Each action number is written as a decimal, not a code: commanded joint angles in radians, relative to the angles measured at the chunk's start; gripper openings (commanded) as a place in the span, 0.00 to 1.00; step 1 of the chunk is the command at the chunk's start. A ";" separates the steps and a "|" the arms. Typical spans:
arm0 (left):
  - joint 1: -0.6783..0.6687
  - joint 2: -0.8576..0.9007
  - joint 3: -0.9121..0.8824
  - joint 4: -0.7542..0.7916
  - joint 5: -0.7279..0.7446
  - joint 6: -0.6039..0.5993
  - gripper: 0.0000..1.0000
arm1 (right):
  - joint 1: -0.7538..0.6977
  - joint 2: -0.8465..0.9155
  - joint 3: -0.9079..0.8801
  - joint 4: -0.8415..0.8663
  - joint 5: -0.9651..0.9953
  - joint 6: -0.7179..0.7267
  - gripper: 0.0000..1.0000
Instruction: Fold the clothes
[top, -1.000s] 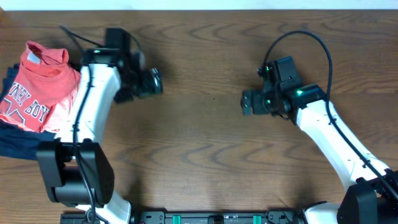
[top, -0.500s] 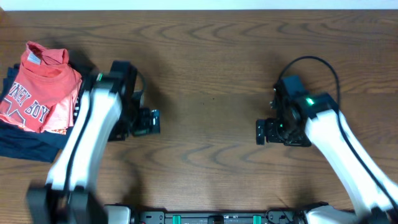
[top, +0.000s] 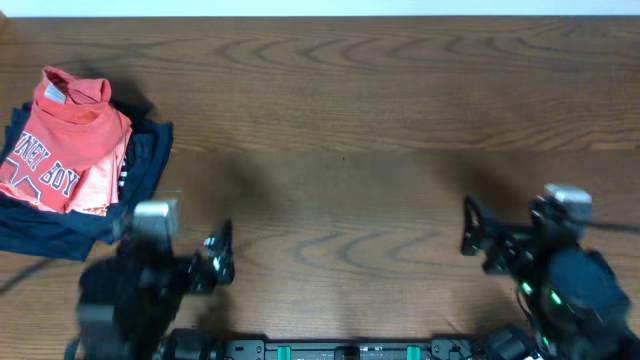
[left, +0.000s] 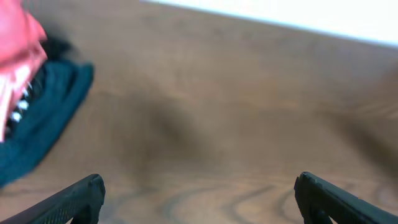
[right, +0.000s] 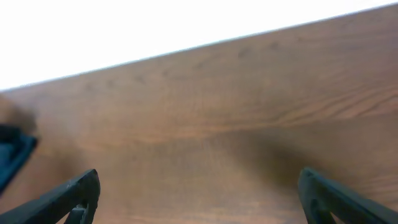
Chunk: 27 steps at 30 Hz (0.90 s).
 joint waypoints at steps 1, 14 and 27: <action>-0.002 -0.090 -0.013 0.001 -0.005 -0.012 0.98 | 0.010 -0.072 -0.012 -0.008 0.043 0.022 0.99; -0.002 -0.162 -0.013 -0.026 -0.005 -0.013 0.98 | 0.009 -0.113 -0.013 -0.133 0.100 -0.016 0.99; -0.002 -0.162 -0.013 -0.026 -0.005 -0.013 0.98 | -0.122 -0.149 -0.042 -0.192 0.169 -0.031 0.99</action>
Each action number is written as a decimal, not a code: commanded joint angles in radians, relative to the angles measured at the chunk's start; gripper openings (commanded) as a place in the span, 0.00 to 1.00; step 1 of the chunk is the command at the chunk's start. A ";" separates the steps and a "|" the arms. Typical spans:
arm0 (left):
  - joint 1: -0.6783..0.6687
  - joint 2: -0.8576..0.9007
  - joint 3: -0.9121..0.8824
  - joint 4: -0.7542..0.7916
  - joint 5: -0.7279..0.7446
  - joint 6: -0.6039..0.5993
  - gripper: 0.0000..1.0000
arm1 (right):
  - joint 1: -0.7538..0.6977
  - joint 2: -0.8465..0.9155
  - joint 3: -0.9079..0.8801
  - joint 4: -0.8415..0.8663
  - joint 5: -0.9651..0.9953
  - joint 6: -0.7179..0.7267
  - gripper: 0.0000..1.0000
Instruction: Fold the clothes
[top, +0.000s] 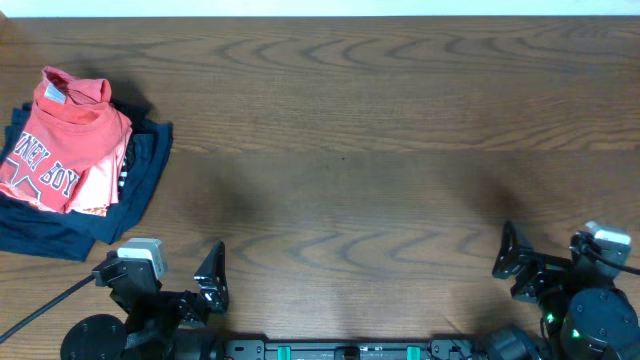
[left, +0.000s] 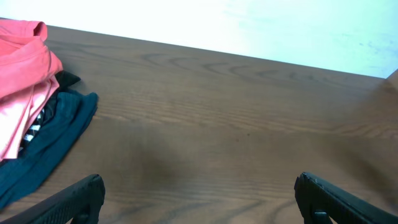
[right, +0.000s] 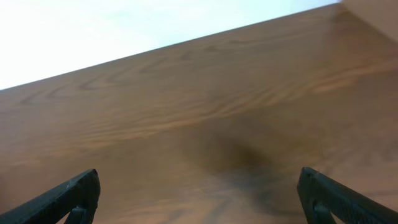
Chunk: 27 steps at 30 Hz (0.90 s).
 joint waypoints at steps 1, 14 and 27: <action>-0.002 -0.003 -0.010 -0.002 -0.005 -0.013 0.98 | -0.079 -0.016 -0.032 -0.017 0.021 -0.015 0.99; -0.002 -0.003 -0.010 -0.002 -0.005 -0.012 0.98 | -0.380 -0.313 -0.439 0.471 -0.340 -0.339 0.99; -0.002 -0.003 -0.010 -0.002 -0.005 -0.012 0.98 | -0.440 -0.334 -0.855 0.939 -0.401 -0.397 0.99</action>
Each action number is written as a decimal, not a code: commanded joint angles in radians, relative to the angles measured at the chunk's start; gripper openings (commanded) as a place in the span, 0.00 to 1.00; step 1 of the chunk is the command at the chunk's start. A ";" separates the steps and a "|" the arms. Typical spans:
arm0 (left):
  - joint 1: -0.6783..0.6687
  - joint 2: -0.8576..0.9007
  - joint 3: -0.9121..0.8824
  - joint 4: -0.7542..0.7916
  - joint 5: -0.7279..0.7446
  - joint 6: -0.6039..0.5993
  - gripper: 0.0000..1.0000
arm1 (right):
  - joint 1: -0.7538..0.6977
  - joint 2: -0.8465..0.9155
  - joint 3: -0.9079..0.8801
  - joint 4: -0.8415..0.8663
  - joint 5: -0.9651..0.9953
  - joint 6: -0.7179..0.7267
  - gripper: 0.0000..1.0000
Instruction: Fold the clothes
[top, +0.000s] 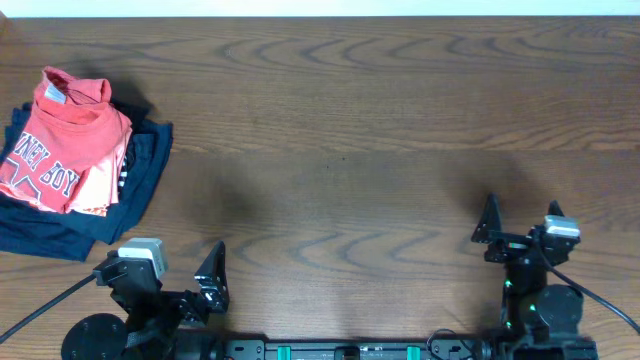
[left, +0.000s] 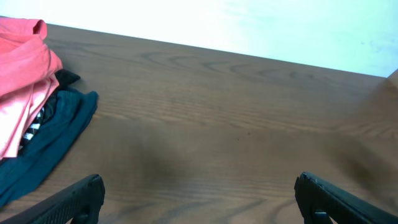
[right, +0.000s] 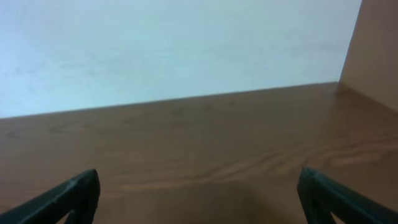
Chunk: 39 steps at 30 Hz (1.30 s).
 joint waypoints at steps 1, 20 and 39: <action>-0.002 -0.003 -0.006 0.000 -0.005 -0.012 0.98 | -0.017 -0.006 -0.087 0.060 -0.051 -0.033 0.99; -0.002 -0.003 -0.006 0.000 -0.005 -0.012 0.98 | -0.027 -0.006 -0.093 0.055 -0.115 -0.026 0.99; -0.002 -0.003 -0.006 0.000 -0.005 -0.012 0.98 | -0.027 -0.006 -0.093 0.055 -0.115 -0.026 0.99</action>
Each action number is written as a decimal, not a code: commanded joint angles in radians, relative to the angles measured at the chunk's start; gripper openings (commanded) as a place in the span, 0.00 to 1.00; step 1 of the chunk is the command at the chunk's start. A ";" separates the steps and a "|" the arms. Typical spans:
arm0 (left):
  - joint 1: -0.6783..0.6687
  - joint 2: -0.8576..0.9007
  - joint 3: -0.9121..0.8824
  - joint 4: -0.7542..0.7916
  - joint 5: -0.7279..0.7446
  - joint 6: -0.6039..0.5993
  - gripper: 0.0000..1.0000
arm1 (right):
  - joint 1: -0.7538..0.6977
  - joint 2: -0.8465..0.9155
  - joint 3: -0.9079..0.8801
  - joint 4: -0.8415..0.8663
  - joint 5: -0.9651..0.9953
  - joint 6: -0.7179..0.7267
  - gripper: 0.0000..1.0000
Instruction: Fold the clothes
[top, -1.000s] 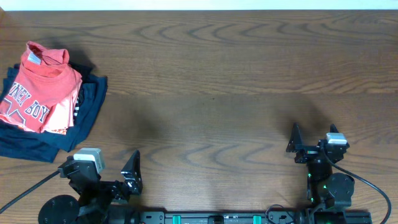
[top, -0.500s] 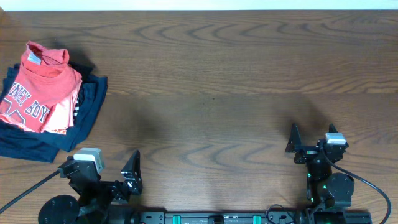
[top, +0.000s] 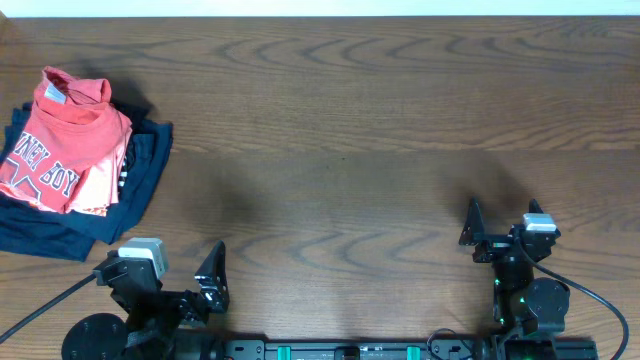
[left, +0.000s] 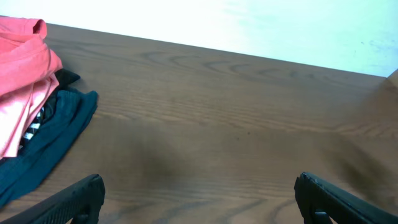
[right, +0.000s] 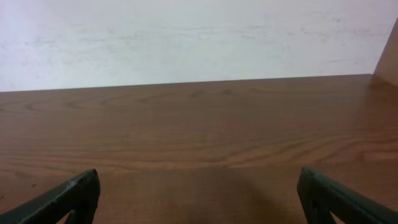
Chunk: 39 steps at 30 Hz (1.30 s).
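A stack of folded clothes lies at the table's far left: a red printed T-shirt (top: 62, 140) on top of dark navy garments (top: 120, 200). In the left wrist view the red shirt (left: 22, 81) and navy cloth (left: 43, 146) show at the left edge. My left gripper (top: 175, 275) is parked at the front left, open and empty, its fingers (left: 74, 199) wide apart. My right gripper (top: 498, 228) is parked at the front right, open and empty, with its fingers (right: 71, 196) spread over bare wood.
The wooden table (top: 360, 120) stretches between the arms. A pale wall (right: 186, 37) rises behind its far edge. A black rail with green marks (top: 350, 350) runs along the front edge.
My right gripper has shifted slightly left and turned level at the front right. The left arm and the stack of clothes have not moved.
Both arms were further out over the table's front, the left one blurred near the clothes stack. Then both stood drawn back to the front edge, the right at the far right corner. The right then moved inward and settled facing the wall.
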 joint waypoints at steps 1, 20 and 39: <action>-0.002 -0.004 -0.007 0.001 -0.014 -0.002 0.98 | -0.014 -0.007 -0.006 0.003 -0.011 0.002 0.99; 0.016 -0.246 -0.600 0.459 -0.223 0.039 0.98 | -0.014 -0.007 -0.006 0.003 -0.011 0.002 0.99; 0.016 -0.261 -0.899 0.876 -0.229 0.082 0.98 | -0.014 -0.007 -0.006 0.003 -0.011 0.002 0.99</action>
